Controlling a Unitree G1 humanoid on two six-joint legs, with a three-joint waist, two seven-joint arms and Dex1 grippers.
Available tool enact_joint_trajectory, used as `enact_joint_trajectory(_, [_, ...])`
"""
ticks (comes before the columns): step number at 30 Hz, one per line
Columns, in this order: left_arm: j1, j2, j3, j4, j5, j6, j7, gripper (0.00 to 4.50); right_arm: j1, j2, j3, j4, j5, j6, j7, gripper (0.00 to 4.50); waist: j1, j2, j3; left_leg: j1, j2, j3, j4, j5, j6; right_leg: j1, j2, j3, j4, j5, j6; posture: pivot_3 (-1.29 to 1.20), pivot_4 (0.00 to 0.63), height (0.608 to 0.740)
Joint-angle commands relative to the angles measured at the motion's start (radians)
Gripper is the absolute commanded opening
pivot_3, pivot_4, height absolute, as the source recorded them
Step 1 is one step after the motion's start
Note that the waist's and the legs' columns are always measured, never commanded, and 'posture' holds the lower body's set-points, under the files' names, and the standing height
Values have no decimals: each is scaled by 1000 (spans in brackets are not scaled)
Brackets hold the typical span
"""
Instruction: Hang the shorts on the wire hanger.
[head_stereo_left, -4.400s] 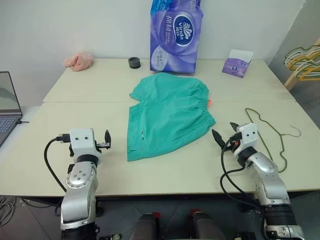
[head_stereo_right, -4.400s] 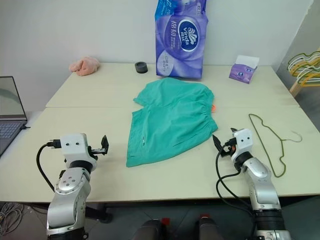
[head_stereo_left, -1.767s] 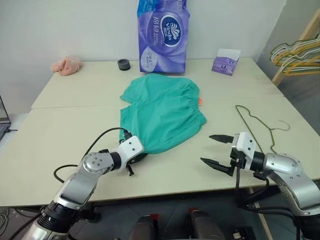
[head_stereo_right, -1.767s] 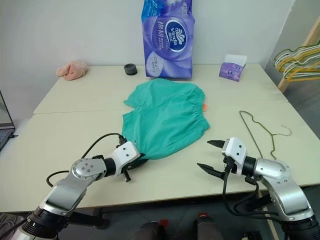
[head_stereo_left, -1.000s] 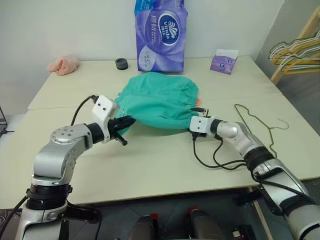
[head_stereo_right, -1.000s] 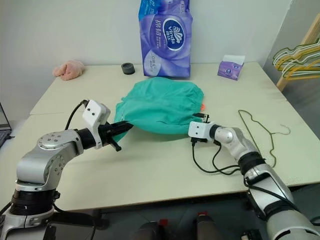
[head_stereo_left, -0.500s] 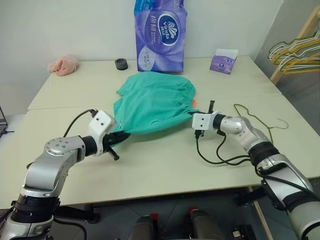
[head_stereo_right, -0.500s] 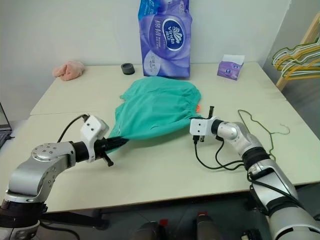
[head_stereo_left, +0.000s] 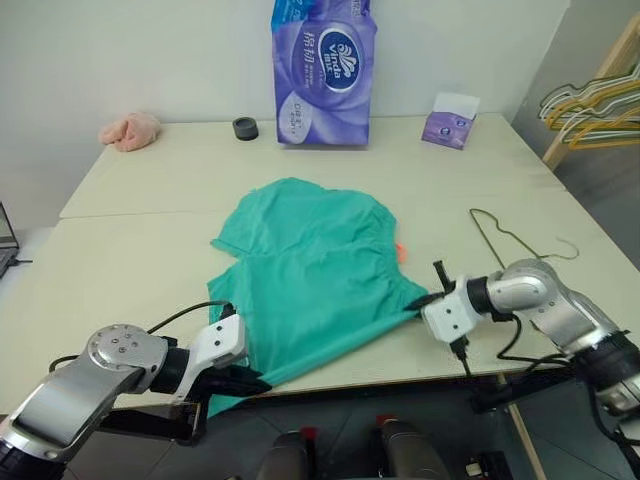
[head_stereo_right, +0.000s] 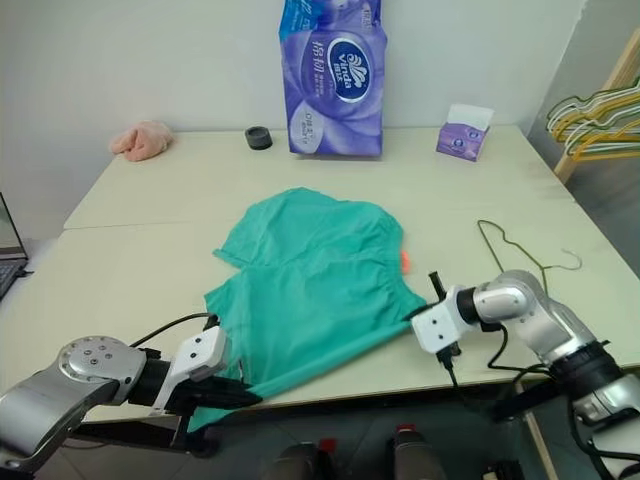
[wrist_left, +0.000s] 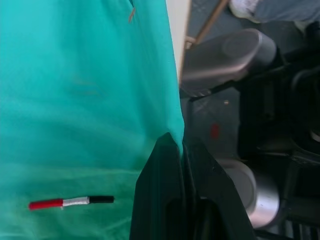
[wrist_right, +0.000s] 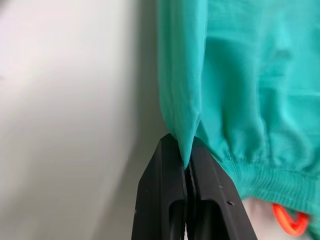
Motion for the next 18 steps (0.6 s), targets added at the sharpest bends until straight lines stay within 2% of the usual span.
enact_joint_trajectory(1, [34,52,-8,-12,11,-14,-49,0,22,-63,-56,-83,34,112,69,30,-1,0,0,0,0,0,0,0,0,0,0,0,0,-2,4,-120,106,740])
enact_joint_trajectory(9, [70,73,-15,-54,-43,14,-79,0,63,-125,-63,-170,102,154,150,30,-2,0,0,0,2,0,0,0,0,0,1,-1,0,-4,3,-123,105,740])
enact_joint_trajectory(15, [86,90,-26,-76,-67,42,-89,0,73,-105,-51,-193,108,196,152,30,-2,0,0,0,2,0,0,0,0,0,1,-1,0,-4,3,-122,104,740])
enact_joint_trajectory(17, [72,86,-30,-73,-75,54,-84,436,72,-99,-48,-202,104,224,148,0,-2,0,0,0,2,0,0,0,0,0,1,-1,0,-4,3,-122,104,740])
enact_joint_trajectory(18, [67,86,-31,-72,-78,58,-85,669,70,-97,-47,-208,105,233,153,435,-1,0,0,0,2,0,0,0,0,0,1,-1,0,-4,3,-122,104,740])
